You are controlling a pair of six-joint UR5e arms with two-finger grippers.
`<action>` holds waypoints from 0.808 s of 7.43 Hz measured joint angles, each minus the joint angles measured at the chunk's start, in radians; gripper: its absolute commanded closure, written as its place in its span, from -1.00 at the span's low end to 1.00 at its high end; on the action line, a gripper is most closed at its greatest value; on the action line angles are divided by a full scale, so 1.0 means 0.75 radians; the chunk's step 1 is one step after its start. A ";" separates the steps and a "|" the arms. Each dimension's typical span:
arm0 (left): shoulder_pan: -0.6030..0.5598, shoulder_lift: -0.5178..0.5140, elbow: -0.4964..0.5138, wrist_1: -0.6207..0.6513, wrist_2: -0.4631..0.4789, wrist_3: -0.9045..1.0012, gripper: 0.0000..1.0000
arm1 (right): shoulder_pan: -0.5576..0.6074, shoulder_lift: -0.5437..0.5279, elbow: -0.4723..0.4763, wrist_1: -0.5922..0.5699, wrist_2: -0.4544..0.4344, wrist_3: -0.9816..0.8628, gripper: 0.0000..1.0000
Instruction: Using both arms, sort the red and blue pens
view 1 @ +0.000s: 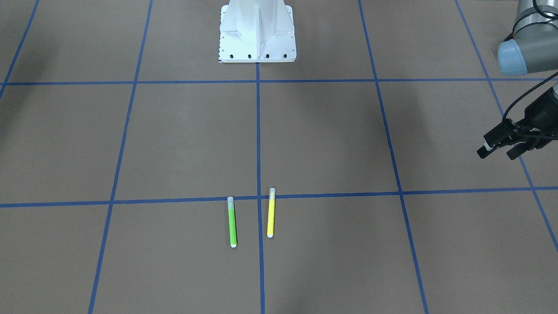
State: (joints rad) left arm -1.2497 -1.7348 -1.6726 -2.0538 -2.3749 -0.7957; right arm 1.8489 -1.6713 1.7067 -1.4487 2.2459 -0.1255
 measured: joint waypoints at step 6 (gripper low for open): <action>-0.128 0.062 -0.158 0.596 0.015 0.627 -0.97 | -0.453 0.443 -0.193 -0.357 0.069 0.102 -1.00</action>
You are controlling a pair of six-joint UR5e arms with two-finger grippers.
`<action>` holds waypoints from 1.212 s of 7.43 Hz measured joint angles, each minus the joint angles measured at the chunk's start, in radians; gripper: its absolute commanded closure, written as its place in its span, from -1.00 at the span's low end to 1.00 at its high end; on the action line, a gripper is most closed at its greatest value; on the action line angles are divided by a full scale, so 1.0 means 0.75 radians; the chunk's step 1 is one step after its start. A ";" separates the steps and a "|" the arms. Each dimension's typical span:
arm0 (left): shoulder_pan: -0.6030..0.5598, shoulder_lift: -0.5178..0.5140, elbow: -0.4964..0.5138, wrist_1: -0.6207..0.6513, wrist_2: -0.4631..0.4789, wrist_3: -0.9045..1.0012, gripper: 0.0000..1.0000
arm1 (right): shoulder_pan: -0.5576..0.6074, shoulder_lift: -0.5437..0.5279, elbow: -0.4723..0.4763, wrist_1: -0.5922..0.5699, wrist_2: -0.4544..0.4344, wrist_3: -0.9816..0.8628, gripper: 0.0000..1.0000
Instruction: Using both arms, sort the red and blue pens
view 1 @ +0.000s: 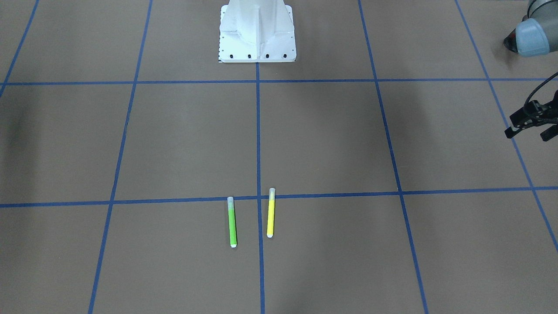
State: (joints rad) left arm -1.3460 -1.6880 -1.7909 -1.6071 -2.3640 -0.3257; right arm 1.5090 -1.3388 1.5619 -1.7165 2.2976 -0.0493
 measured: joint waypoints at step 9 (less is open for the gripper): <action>-0.121 0.028 0.082 0.299 0.066 0.543 -0.98 | -0.105 -0.129 0.193 -0.019 0.038 0.103 -1.00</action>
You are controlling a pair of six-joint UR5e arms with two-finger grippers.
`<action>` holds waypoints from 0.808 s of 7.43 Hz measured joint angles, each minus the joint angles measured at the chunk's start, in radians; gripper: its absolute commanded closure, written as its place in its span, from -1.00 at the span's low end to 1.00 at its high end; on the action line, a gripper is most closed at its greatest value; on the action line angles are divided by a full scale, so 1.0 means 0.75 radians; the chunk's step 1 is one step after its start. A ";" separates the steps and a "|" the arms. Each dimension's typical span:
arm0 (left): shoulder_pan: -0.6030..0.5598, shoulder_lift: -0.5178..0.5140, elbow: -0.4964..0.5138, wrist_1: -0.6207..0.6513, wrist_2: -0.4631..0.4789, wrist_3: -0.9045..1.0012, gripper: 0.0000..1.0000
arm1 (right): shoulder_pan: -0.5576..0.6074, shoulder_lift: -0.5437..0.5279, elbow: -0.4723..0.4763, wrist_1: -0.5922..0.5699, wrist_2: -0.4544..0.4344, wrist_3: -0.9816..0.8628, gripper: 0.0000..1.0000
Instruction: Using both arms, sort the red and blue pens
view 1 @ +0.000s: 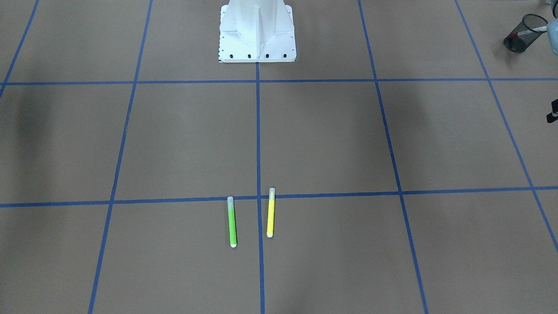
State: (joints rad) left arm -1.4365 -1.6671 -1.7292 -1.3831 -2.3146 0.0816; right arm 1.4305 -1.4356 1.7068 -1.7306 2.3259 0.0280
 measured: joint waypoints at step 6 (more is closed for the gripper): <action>-0.001 0.002 0.001 -0.011 -0.009 -0.032 -0.99 | -0.022 -0.070 0.050 0.012 0.006 0.004 -1.00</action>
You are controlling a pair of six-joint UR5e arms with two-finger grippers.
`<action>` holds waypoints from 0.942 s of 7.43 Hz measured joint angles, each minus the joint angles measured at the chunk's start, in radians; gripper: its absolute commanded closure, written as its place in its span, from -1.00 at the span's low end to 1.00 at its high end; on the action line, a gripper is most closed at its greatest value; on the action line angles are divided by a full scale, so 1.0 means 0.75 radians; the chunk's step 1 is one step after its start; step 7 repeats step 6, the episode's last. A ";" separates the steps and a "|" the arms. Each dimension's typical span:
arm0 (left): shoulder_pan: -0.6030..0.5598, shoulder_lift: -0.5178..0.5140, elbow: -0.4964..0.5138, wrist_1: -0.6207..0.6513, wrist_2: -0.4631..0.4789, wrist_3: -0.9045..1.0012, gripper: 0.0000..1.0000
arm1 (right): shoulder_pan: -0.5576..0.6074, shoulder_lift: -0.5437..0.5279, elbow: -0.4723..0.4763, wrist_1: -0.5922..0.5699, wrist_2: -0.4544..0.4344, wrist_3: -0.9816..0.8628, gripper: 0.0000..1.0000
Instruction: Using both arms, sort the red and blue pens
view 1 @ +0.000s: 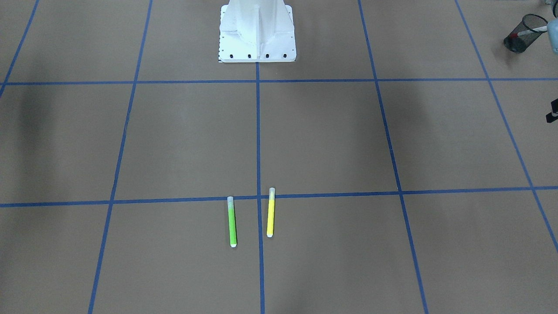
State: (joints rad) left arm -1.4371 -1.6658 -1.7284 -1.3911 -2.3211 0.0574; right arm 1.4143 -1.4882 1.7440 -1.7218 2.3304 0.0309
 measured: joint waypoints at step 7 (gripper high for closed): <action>0.000 0.001 -0.001 -0.002 0.000 -0.038 -0.99 | -0.002 -0.061 0.050 0.001 -0.002 0.005 -1.00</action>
